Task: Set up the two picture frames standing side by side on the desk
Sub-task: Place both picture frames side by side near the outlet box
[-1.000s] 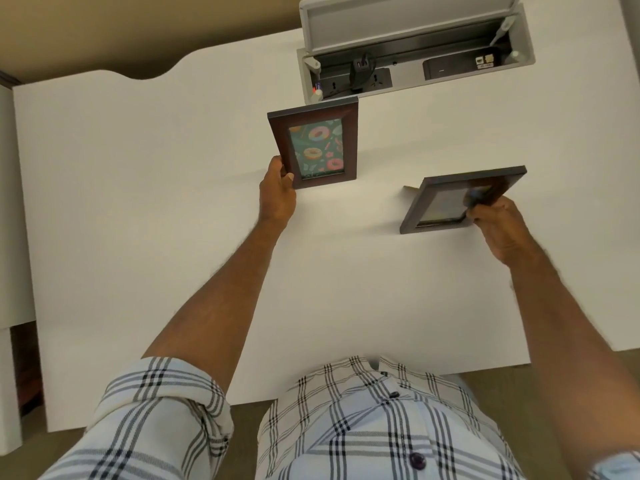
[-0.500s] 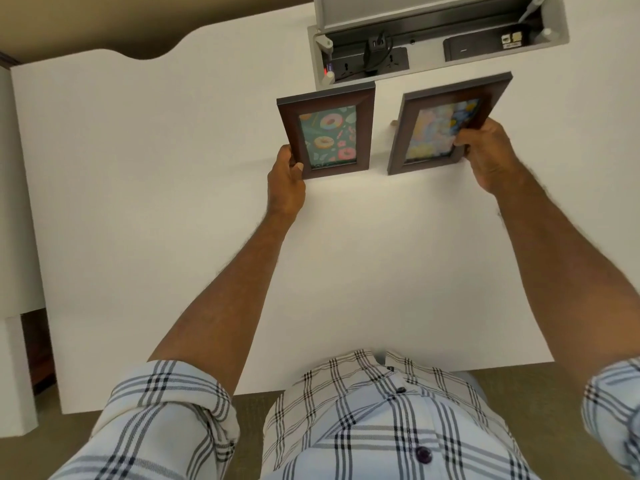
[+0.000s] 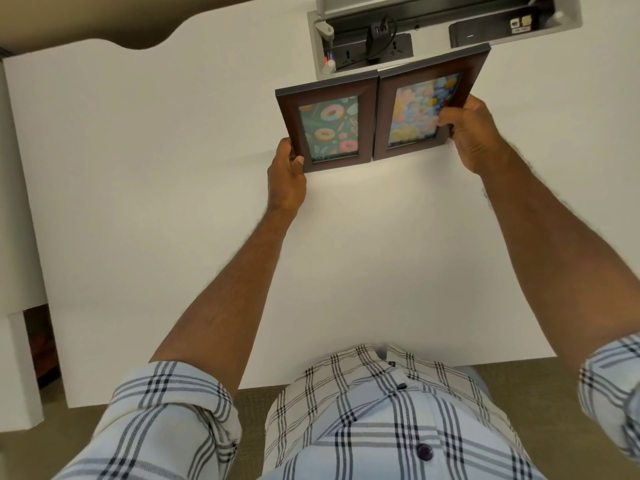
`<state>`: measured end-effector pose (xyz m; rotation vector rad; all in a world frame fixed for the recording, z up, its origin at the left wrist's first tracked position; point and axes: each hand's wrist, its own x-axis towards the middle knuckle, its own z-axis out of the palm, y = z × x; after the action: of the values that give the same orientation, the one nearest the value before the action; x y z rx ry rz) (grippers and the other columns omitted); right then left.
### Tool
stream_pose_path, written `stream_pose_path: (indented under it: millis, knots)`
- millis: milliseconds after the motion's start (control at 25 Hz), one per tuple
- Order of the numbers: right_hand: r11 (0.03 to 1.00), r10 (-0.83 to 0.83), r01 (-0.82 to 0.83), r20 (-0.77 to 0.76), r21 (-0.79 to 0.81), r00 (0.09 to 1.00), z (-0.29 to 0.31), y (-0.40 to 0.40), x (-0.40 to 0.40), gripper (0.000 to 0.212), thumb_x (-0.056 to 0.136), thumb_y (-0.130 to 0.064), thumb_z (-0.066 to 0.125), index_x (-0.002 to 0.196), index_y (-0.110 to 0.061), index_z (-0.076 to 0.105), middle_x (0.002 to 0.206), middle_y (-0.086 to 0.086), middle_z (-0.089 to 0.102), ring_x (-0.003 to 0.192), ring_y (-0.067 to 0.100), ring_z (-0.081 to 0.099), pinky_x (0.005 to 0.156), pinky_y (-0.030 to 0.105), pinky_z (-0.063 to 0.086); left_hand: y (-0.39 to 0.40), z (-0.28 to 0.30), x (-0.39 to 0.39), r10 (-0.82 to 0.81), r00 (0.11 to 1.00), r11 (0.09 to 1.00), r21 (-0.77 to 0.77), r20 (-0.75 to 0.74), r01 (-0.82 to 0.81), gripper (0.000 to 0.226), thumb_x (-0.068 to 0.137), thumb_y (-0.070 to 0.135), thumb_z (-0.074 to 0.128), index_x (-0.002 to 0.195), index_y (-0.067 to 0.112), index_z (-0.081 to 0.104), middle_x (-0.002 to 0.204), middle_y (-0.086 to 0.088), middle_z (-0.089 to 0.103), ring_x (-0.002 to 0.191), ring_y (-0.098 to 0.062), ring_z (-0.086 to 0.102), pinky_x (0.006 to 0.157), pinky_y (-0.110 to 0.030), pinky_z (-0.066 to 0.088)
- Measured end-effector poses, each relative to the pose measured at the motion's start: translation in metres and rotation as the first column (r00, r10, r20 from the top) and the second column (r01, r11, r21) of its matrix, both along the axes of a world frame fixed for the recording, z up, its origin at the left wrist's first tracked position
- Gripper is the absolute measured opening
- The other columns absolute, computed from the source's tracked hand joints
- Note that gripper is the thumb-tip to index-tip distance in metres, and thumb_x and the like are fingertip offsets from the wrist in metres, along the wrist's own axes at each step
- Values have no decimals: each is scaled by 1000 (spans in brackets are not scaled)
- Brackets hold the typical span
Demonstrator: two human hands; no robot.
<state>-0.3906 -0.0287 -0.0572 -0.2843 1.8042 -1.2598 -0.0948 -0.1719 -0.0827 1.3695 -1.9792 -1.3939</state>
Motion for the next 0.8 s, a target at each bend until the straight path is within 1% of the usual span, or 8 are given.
stream_pose_path:
  millis: [120,240,360,480,560,680,720,800]
  knots:
    - [1000,2,-2,-11,11,1000,-1,0,0,66,72,-14,66,137,-6,54,135,8,65,124,26,63,107,44,51,4,5,-1,13,999,1000,3,-43,-13,71,89,57,32,129,0,48,121,5,54,107,-9,56,77,5,46]
    - [1000,-6,7,-16,19,1000,-1,0,1,65,75,-14,65,138,-5,53,136,9,64,125,27,62,108,43,51,2,-4,-2,34,999,999,-19,15,-33,51,104,38,37,137,0,45,127,0,55,113,-8,50,78,9,37]
    - [1000,-19,19,-18,21,1000,-2,1,5,64,77,-14,65,139,-4,52,138,9,63,126,27,61,108,43,50,-2,-13,-1,21,997,999,-39,69,-18,40,104,24,42,138,3,45,137,-10,57,115,-7,49,90,-3,44]
    - [999,-47,48,-22,23,999,-4,3,10,62,79,-14,65,140,-5,51,137,8,63,126,27,61,107,42,51,-2,-11,-2,14,996,999,-48,93,-9,34,104,24,41,132,5,48,131,-6,60,111,-10,55,96,-20,52]
    - [998,-55,56,-23,28,998,-5,4,12,62,81,-14,65,140,-4,51,137,8,63,126,27,61,107,42,51,-2,-9,-2,7,997,999,-47,83,-4,33,104,24,40,130,4,48,129,-5,60,109,-10,55,95,-18,50]
    - [997,-64,65,-27,31,998,-4,4,13,61,82,-14,65,140,-5,51,138,8,63,127,27,60,108,43,51,-1,-9,-3,17,996,999,-42,90,-13,38,105,21,41,137,3,45,135,-7,57,114,-8,49,97,-3,30]
    - [997,-64,65,-30,30,997,-4,4,13,61,82,-14,65,140,-6,51,138,8,63,127,27,60,107,42,51,-1,-8,-3,20,995,999,-44,100,-15,38,105,21,42,139,3,44,137,-9,57,115,-7,48,99,-5,32]
    - [998,-57,58,-37,32,998,-3,3,13,60,83,-15,65,141,-6,51,138,7,63,127,26,60,107,42,51,-1,-7,-3,17,993,998,-55,120,-10,38,105,21,42,139,4,44,139,-11,57,115,-7,50,102,-19,44]
